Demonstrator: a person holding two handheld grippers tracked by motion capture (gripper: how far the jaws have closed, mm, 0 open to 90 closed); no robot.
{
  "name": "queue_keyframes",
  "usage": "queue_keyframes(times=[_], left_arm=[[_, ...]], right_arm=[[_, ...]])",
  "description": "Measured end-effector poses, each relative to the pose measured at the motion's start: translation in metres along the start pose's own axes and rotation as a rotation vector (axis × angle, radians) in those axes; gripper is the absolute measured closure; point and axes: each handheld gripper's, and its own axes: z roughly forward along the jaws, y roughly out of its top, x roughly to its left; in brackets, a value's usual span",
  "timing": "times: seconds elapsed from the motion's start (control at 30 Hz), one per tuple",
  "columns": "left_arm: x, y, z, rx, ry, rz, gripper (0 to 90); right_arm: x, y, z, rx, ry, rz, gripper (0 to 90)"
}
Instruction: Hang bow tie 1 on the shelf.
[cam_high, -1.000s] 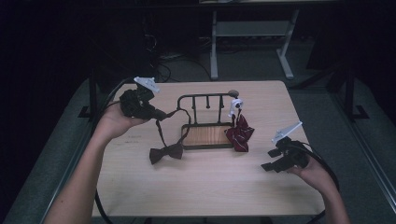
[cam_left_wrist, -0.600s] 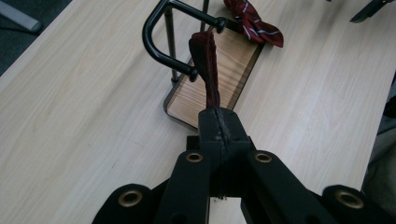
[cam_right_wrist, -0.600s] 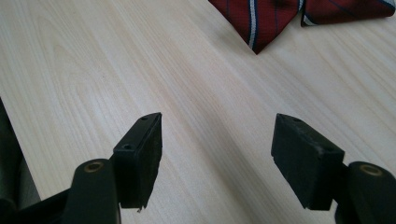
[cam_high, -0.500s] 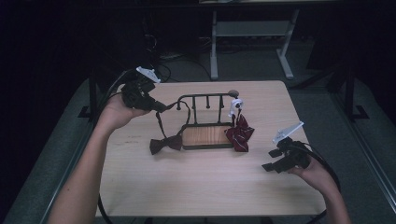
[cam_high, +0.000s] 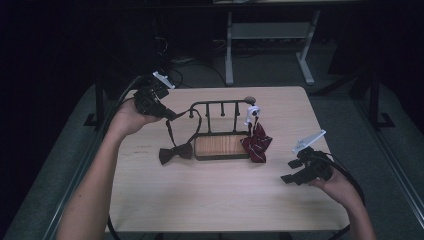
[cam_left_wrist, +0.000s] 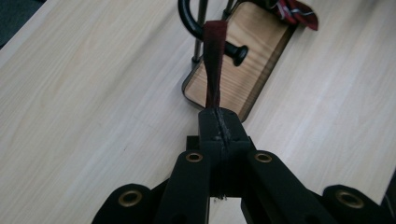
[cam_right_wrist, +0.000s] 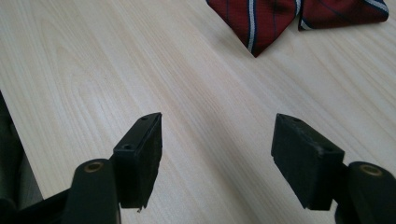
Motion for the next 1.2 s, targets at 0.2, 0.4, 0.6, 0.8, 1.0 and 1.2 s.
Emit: queue_keyframes(times=[0.2, 0.4, 0.6, 0.8, 1.0, 1.2], left_arm=[[0.001, 0.002, 0.007, 0.023, 0.016, -0.005, 89.9], [0.001, 0.005, 0.008, 0.023, 0.036, -0.003, 86.5], [-0.005, 0.006, 0.006, 0.031, 0.065, 0.021, 78.7], [-0.009, 0.000, 0.004, 0.034, 0.065, 0.022, 76.1], [-0.011, -0.009, 0.002, 0.017, 0.057, 0.018, 74.3], [-0.013, -0.015, 0.001, 0.018, 0.055, 0.028, 73.4]], right_arm=[[0.001, 0.000, -0.002, -0.004, -0.005, 0.001, 33.4], [-0.001, -0.002, -0.002, -0.004, -0.005, 0.005, 33.4], [-0.001, -0.001, -0.003, -0.006, -0.005, 0.003, 33.4], [-0.002, -0.001, -0.003, -0.007, -0.007, 0.009, 33.4], [-0.002, -0.001, -0.003, -0.011, -0.008, 0.010, 33.3], [-0.003, -0.002, -0.004, -0.011, -0.014, 0.022, 33.3]])
